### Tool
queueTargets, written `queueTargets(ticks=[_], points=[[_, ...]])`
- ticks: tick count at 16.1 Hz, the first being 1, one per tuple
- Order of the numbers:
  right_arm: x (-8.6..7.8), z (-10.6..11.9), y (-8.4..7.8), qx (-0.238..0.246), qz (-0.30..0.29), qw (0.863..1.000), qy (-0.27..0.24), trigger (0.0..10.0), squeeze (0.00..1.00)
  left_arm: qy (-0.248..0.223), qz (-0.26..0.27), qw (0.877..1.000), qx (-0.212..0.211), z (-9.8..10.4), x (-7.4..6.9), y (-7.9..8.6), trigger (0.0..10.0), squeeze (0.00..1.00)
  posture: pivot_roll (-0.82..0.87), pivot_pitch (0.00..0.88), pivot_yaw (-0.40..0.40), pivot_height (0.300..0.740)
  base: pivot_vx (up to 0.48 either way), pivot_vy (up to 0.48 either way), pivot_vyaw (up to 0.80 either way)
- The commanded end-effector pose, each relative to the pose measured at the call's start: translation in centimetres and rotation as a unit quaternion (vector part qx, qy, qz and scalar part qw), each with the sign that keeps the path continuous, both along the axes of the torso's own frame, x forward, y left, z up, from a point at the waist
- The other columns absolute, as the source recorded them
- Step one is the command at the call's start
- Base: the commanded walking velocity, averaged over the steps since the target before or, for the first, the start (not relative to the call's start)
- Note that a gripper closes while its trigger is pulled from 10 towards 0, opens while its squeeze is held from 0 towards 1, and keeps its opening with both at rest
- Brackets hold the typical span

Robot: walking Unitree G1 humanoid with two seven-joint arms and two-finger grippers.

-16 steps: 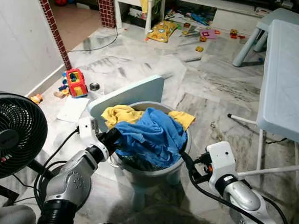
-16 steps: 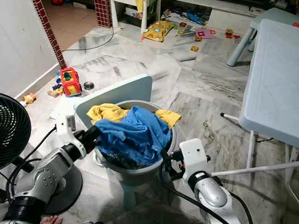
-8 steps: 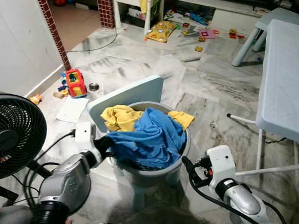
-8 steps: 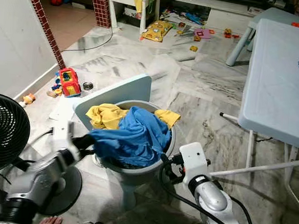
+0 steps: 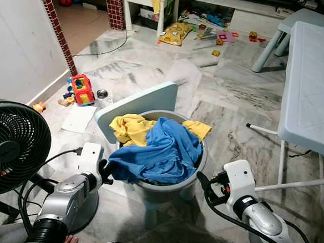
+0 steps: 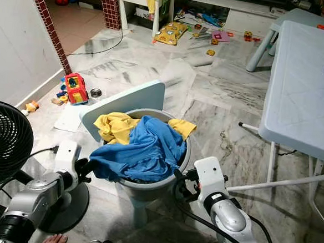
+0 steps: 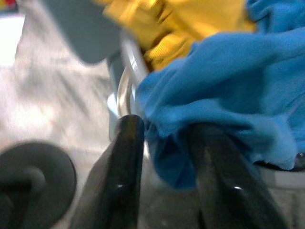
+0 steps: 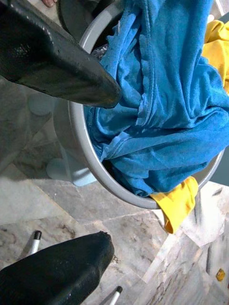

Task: Hang hanger

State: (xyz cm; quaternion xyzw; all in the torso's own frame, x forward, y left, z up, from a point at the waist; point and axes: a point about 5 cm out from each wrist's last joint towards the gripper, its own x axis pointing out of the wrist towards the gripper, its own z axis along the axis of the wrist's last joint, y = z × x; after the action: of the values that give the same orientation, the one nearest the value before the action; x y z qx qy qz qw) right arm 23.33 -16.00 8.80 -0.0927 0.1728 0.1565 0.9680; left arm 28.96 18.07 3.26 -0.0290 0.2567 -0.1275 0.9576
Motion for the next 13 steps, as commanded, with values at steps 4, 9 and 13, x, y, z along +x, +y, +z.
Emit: queueTargets(ticks=[4, 9, 13], points=[[0.0, 0.3, 0.1, -0.004, 0.0, 1.0, -0.003, 10.0, 0.0, -0.059, -0.04, 0.993, 0.09, 1.1, -0.7, 0.1, 10.0, 0.0, -0.21, 0.115, 0.027, 0.74, 0.0, 0.0, 0.0], [0.0, 0.1, 0.4, -0.002, 0.005, 1.0, 0.001, 10.0, 0.0, -0.063, -0.047, 0.987, 0.137, 1.2, -4.6, 1.1, 10.0, 0.72, -0.18, 0.119, 0.019, 0.74, 0.0, 0.0, 0.0], [0.2, 0.1, 0.4, -0.002, 0.007, 1.0, 0.001, 10.0, 0.0, -0.077, -0.096, 0.974, 0.191, 1.7, -6.7, 0.5, 10.0, 1.0, -0.17, 0.12, 0.018, 0.74, 0.0, 0.0, 0.0]])
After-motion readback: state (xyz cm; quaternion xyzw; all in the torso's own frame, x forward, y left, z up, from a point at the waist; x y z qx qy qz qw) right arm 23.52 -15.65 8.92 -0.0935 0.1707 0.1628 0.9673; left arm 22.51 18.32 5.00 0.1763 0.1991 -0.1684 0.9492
